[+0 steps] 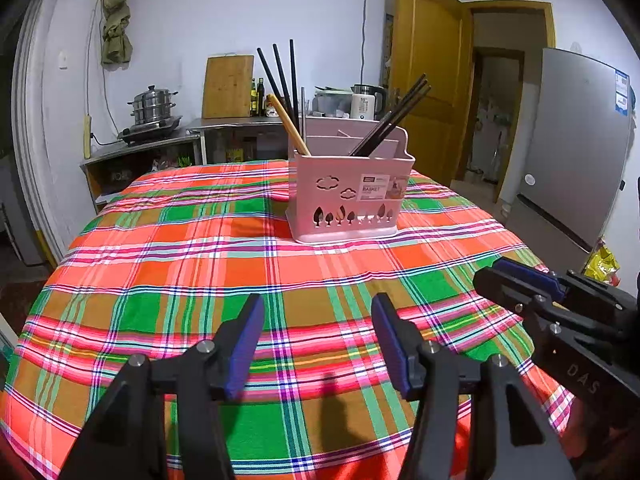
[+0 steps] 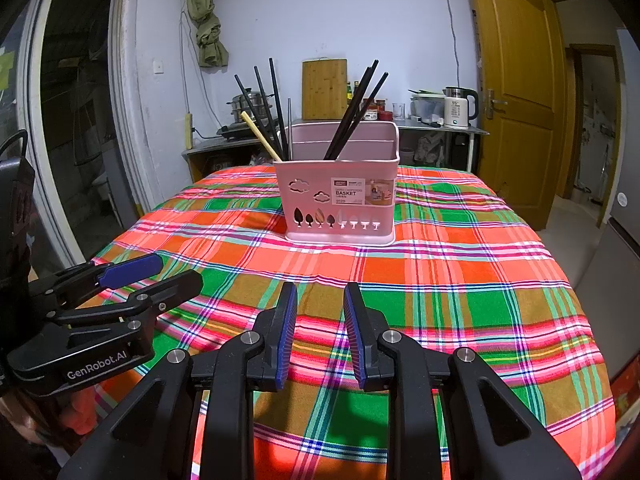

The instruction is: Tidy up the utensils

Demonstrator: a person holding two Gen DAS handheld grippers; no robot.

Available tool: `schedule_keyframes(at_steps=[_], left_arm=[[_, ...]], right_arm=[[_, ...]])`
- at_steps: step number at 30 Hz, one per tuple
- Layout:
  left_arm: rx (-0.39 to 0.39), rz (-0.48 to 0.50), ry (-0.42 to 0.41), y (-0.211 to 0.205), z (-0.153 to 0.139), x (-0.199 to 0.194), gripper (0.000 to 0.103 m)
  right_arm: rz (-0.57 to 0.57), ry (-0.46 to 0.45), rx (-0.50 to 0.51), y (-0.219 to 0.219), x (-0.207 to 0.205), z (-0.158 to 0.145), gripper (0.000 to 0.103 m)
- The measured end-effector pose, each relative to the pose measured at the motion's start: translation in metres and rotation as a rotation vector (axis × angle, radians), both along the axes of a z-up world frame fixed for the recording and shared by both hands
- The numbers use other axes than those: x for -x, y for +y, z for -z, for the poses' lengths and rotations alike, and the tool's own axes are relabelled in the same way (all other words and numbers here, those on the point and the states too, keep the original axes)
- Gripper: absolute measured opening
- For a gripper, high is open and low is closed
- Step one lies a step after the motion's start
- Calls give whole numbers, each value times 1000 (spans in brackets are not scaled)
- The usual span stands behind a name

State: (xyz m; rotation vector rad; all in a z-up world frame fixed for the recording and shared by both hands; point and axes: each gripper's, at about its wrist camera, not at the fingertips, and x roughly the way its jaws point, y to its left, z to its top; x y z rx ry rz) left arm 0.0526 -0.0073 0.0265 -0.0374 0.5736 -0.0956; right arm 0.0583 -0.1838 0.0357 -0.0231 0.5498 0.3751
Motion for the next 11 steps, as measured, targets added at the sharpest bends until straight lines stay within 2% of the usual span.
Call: schedule_keyframes(at_steps=[11], left_arm=[[-1, -10, 0, 1, 0, -1, 58]], right_arm=[[0, -1, 2, 1, 0, 0, 25]])
